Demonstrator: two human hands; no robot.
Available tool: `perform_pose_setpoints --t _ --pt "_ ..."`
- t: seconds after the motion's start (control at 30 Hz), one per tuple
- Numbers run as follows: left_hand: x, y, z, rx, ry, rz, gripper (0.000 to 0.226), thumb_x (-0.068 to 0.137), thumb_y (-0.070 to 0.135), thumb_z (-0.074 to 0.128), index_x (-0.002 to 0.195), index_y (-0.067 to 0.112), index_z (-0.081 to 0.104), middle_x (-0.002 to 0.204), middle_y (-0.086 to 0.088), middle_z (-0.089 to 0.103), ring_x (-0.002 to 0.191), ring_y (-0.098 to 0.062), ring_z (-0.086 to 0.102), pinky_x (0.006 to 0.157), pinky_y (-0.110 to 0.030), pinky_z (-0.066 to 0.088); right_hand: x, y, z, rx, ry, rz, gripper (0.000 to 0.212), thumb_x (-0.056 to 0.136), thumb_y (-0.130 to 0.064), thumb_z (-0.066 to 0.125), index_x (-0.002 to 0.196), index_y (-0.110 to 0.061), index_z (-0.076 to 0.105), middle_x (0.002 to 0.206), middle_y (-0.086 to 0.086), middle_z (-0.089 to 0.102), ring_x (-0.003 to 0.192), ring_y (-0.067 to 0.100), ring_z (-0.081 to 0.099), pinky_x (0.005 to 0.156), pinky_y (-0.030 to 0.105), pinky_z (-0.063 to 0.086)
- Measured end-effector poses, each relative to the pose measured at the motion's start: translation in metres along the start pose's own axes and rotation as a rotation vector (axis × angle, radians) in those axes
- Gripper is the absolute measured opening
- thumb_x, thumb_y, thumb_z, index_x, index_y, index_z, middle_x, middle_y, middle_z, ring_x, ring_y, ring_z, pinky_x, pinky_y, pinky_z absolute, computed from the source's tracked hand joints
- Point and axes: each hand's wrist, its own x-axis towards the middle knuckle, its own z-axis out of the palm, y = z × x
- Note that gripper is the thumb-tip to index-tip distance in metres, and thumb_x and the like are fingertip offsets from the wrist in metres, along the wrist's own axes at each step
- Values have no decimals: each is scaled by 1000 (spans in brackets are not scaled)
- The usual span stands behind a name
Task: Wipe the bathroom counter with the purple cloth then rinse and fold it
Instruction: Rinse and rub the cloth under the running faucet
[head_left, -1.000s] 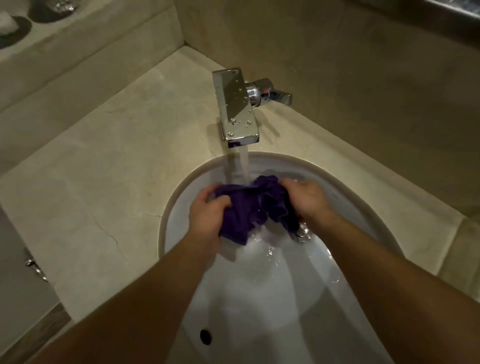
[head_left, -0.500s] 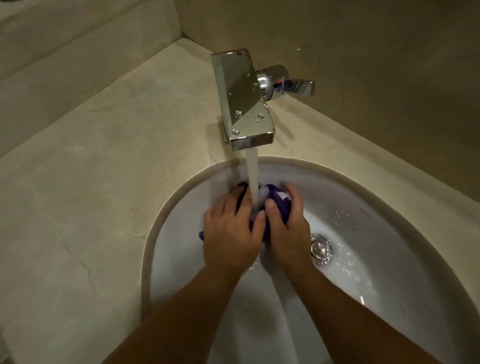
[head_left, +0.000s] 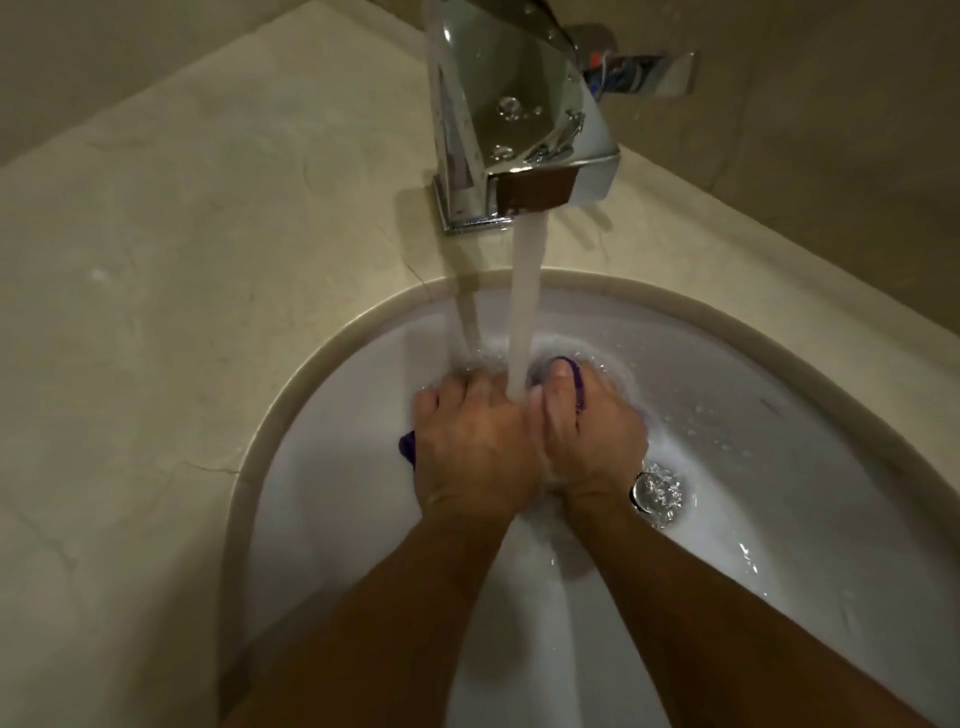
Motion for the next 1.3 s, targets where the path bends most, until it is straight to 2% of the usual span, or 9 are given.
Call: perform_pose_setpoints --t 0.3,0.6,0.7,0.8,0.87,0.93,1.07,1.2,1.3 --pt "7 4 1 -153 142 60 29 84 31 54 83 9 73 70 -18 65 65 -38 63 65 -48 54 3 1 -4 44 41 -88 39 97 -46 27 65 -31 43 59 -10 45 54 6 43 57 27 33" --pt "5 2 10 -165 139 -20 40 101 40 38 77 21 64 67 3 47 66 -21 52 76 -39 42 1 1 -2 22 47 13 43 98 -49 35 86 -24 68 75 -6 60 69 19 55 63 30 37" --pt "7 3 -1 -503 131 -156 41 98 44 42 76 21 66 67 8 55 65 -15 53 78 -36 48 8 -9 -15 361 -15 331 34 98 -42 53 73 -22 66 67 -6 62 77 25 63 70 35 48" --pt "8 4 -24 -1079 64 -512 28 99 44 51 84 27 67 74 6 68 72 -12 64 72 -28 50 14 -27 -26 1102 -117 805 25 82 -39 65 78 -20 79 84 4 75 88 28 71 90 50 59" --pt "9 1 -31 -1665 -55 -705 28 98 42 55 94 24 76 87 -2 77 84 -18 73 83 -31 55 11 -42 -30 1412 -226 889 38 84 -36 64 108 -9 75 104 14 74 98 33 71 94 51 57" --pt "6 -6 -33 -1970 -97 -753 34 94 45 62 108 19 78 107 -10 77 103 -27 74 97 -44 55 6 -49 -29 1313 -223 762 34 92 -34 61 113 -10 71 103 11 74 95 29 71 87 42 59" --pt "-3 -16 -35 -1446 84 -450 30 92 41 63 117 26 72 106 6 76 98 -10 72 87 -30 57 -7 -47 -27 687 -18 279 15 94 -41 65 107 -34 66 108 -9 68 95 7 65 83 22 52" --pt "-12 -8 -20 -976 221 -289 32 96 47 48 116 32 69 103 13 68 93 -6 67 80 -31 57 -19 -51 -13 699 -236 297 31 101 -48 45 102 -29 69 97 -12 68 82 -12 59 71 5 42" --pt "-17 -7 1 -816 359 -240 33 97 36 47 106 17 72 99 0 71 86 -17 69 74 -38 60 -23 -42 -3 656 -194 298 25 103 -42 48 87 -31 64 88 -10 68 79 -5 62 69 17 44"
